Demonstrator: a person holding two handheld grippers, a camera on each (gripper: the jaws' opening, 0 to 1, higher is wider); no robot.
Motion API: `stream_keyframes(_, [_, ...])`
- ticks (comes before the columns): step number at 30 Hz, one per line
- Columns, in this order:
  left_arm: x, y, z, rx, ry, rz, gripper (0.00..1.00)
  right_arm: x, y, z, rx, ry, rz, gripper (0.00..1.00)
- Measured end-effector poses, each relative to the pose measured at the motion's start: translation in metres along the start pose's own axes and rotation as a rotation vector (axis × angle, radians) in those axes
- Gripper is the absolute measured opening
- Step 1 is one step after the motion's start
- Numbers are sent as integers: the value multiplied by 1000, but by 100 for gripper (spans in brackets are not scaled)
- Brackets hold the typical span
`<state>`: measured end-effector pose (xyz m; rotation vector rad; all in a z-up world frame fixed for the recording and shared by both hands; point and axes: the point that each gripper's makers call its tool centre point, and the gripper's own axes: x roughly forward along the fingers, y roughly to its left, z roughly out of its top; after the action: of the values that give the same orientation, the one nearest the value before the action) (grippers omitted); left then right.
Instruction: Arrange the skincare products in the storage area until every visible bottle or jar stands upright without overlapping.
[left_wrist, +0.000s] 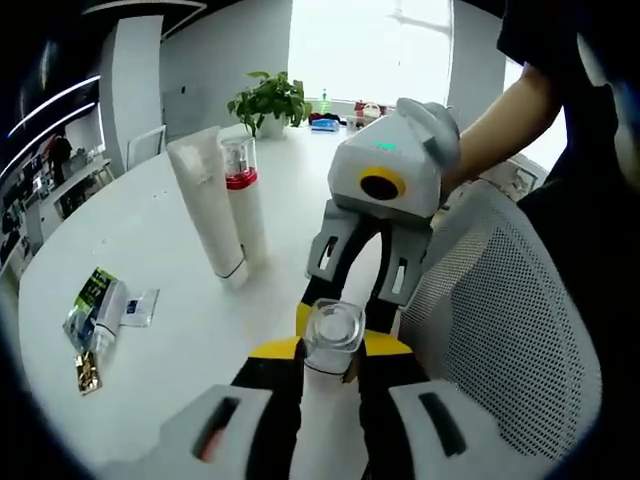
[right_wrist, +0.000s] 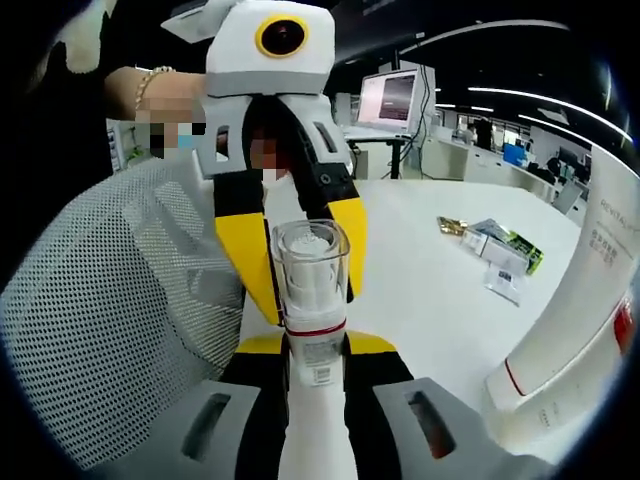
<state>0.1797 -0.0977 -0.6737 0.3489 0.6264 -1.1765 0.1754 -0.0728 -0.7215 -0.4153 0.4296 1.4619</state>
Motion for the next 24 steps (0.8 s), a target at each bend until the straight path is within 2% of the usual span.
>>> stream_keyframes(7, [0, 4, -7, -5, 11, 27, 24, -2, -2, 0, -11, 7, 2, 19])
stream_keyframes(11, [-3, 4, -4, -38, -25, 38, 27, -9, -9, -5, -6, 10, -6, 19])
stream_keyframes(24, [-14, 13, -14, -147, -50, 122, 39, -37, -31, -19, 0, 38, -26, 19])
